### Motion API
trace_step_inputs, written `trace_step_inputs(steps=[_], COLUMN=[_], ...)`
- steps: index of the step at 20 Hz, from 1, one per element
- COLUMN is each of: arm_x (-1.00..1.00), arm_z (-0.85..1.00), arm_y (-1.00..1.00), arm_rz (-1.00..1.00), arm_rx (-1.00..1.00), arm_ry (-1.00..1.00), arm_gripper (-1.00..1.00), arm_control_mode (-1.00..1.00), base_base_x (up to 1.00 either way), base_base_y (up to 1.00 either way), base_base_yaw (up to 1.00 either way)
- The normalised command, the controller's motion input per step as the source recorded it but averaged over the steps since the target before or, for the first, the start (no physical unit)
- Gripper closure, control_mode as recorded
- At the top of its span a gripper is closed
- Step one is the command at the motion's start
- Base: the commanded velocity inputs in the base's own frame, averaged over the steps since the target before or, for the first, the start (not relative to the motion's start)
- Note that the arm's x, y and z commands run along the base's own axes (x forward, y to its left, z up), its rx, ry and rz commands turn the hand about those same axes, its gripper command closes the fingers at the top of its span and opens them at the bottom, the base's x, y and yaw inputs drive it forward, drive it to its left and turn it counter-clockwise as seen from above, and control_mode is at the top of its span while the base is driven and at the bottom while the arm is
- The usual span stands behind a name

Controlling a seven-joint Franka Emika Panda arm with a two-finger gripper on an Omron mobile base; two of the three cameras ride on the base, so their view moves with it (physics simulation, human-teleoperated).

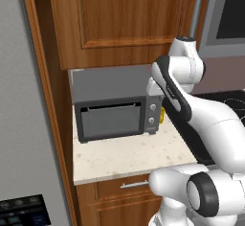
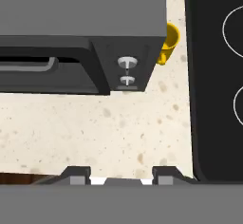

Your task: Pick the bar soap and bar soap from the cabinet and place them on the counter.

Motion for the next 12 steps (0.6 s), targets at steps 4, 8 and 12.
trace_step_inputs(steps=[4,8,12], arm_x=[-0.03,-0.07,-0.07], arm_z=[0.05,0.18,0.26], arm_y=[-0.08,-0.18,-0.19], arm_rz=[0.0,0.0,0.0], arm_rx=[0.02,0.0,0.0], arm_ry=[-0.04,-0.09,-0.11], arm_gripper=[-1.0,-1.0,-1.0], arm_control_mode=[-1.0,-1.0,-1.0], base_base_x=[0.0,0.0,0.0], base_base_y=[0.0,0.0,0.0], base_base_yaw=[0.0,0.0,0.0])
